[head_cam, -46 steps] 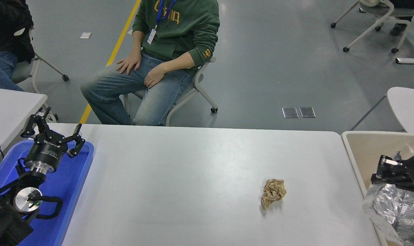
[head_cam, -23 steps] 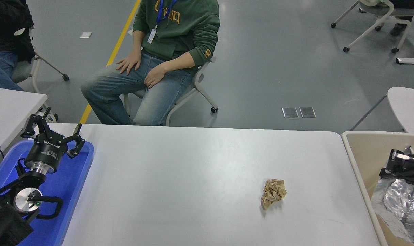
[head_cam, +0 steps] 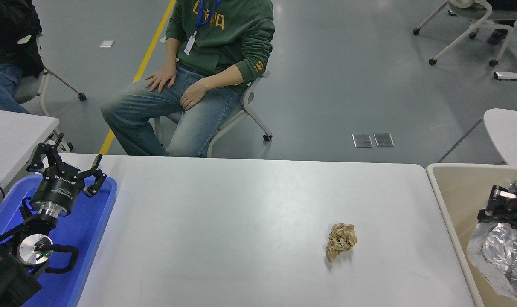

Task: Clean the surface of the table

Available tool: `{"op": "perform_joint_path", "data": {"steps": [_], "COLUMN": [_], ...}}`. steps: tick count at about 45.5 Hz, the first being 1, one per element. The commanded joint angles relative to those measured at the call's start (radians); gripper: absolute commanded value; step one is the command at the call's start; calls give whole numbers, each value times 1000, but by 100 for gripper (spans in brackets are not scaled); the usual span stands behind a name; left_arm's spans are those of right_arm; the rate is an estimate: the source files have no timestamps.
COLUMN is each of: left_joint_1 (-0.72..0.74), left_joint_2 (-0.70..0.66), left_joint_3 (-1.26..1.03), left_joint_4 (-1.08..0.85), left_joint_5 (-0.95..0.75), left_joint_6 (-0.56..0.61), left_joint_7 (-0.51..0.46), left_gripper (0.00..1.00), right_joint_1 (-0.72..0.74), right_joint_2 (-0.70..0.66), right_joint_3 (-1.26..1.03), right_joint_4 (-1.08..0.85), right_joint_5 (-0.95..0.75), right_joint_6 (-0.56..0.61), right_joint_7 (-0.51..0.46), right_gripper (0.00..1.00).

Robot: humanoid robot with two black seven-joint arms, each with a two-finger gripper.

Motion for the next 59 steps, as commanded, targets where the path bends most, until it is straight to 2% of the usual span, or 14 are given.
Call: {"op": "perform_joint_path", "data": {"steps": [1,9,17,33,44,53,59], "left_joint_1": [0,0,0,0,0,0,0], "left_joint_2": [0,1,1,0,1,1,0], "left_joint_3": [0,0,0,0,0,0,0], "left_joint_4": [0,0,0,0,0,0,0], "left_joint_5": [0,0,0,0,0,0,0], "left_joint_6": [0,0,0,0,0,0,0], "left_joint_7": [0,0,0,0,0,0,0], "left_gripper": [100,100,100,100,100,100,100], "right_joint_1": [-1,16,115,195,182,140,79], "right_joint_2": [1,-38,-90,-131,-116,-41,5], "right_joint_3": [0,4,6,6,6,9,9], "right_joint_4": [-17,-19,-20,-60,-123,-278,-374], "right_joint_5": [-1,-10,-62,-128,-134,-131,-119], "right_joint_6": [0,33,124,204,198,188,134], "right_joint_7": [1,1,-2,-7,-7,-5,-2], "right_gripper": [0,0,0,0,0,0,0]}}
